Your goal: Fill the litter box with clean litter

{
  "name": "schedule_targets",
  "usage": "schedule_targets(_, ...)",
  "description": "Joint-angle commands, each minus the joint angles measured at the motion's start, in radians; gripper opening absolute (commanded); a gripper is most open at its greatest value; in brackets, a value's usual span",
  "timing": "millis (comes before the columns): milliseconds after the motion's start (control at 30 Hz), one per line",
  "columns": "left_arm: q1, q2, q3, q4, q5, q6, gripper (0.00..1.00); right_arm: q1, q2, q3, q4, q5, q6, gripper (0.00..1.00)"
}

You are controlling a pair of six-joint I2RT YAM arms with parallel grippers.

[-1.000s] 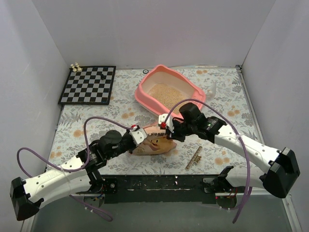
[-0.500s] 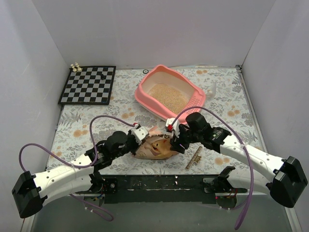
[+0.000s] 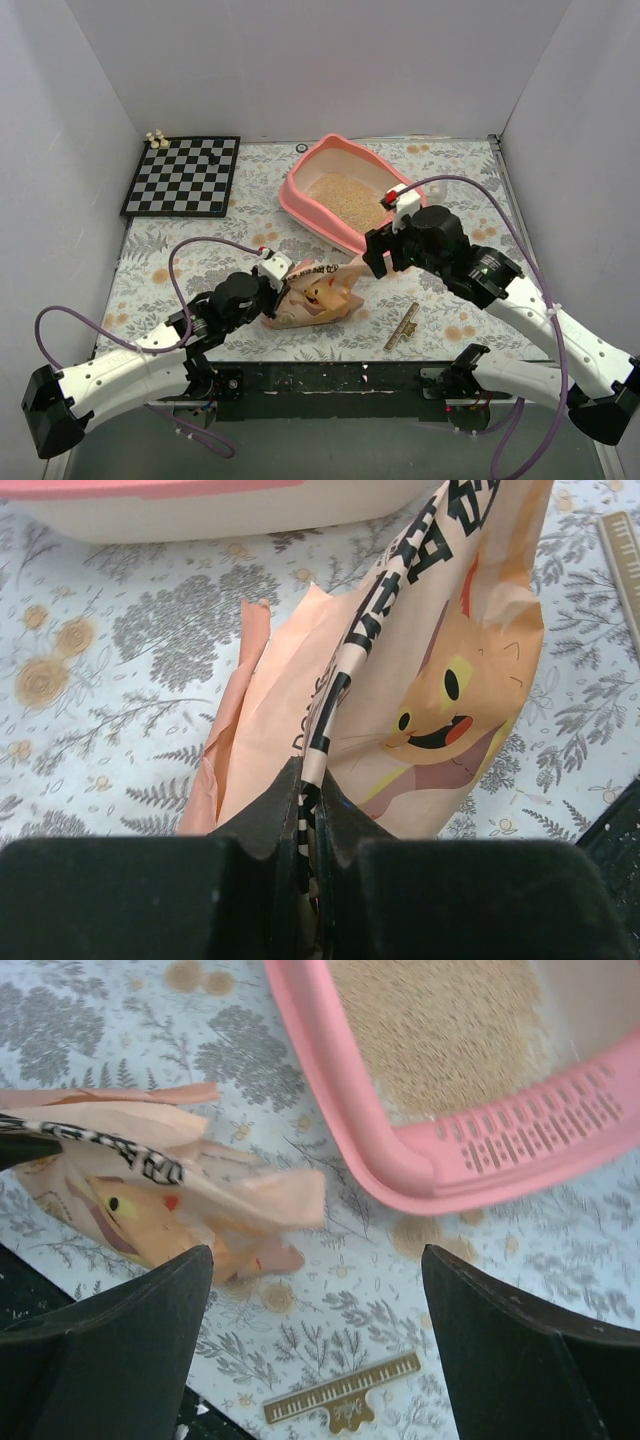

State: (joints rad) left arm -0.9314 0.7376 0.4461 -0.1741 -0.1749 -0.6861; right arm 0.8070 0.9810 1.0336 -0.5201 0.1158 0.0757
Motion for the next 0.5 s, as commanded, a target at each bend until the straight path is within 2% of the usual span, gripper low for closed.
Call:
schedule_targets(0, 0.019, -0.090, 0.046, 0.008, -0.225, -0.081, 0.00, -0.009, -0.060, -0.026, -0.161, 0.271, 0.367, 0.93)
schedule_targets(167, 0.019, -0.093, 0.037, 0.010, -0.163, -0.099, 0.00, -0.017, -0.132, -0.183, -0.251, 0.337, 0.686, 0.86)
schedule_targets(233, 0.019, -0.096, 0.037, 0.010, -0.141, -0.101, 0.00, -0.019, -0.185, -0.263, -0.287, 0.363, 0.795, 0.79)
schedule_targets(400, 0.019, -0.115, 0.029, 0.015, -0.135, -0.115, 0.02, -0.017, -0.312, -0.470, -0.288, 0.273, 0.973, 0.66)
schedule_targets(467, 0.019, -0.118, 0.029, 0.015, -0.133, -0.115, 0.02, -0.019, -0.335, -0.526, -0.296, 0.242, 1.021, 0.64)
